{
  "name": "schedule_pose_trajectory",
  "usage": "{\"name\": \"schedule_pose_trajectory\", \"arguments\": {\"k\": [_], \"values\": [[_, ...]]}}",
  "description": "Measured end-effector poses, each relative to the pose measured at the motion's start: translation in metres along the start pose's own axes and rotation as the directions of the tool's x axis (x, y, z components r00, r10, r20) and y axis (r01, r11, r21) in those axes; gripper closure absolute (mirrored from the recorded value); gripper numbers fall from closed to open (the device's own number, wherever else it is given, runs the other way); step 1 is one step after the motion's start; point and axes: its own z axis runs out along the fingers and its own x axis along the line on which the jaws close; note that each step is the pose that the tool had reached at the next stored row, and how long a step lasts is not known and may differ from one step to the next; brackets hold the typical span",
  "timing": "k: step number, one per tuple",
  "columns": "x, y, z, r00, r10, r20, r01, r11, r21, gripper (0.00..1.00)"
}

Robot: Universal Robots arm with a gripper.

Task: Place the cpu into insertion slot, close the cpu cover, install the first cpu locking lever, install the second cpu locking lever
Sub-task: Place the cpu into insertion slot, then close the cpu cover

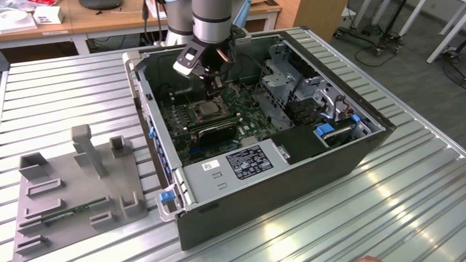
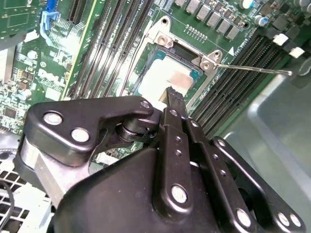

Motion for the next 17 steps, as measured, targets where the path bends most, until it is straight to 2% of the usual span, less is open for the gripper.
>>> {"name": "schedule_pose_trajectory", "arguments": {"k": [13,15,17], "values": [[0.0001,0.0002,-0.0045,1.0,0.0,-0.0004,0.0,1.0,-0.0001,0.89],[0.0001,0.0002,-0.0045,1.0,0.0,-0.0018,0.0,1.0,-0.0001,0.89],[0.0001,0.0002,-0.0051,1.0,0.0,-0.0089,0.0,1.0,0.0001,0.89]]}}
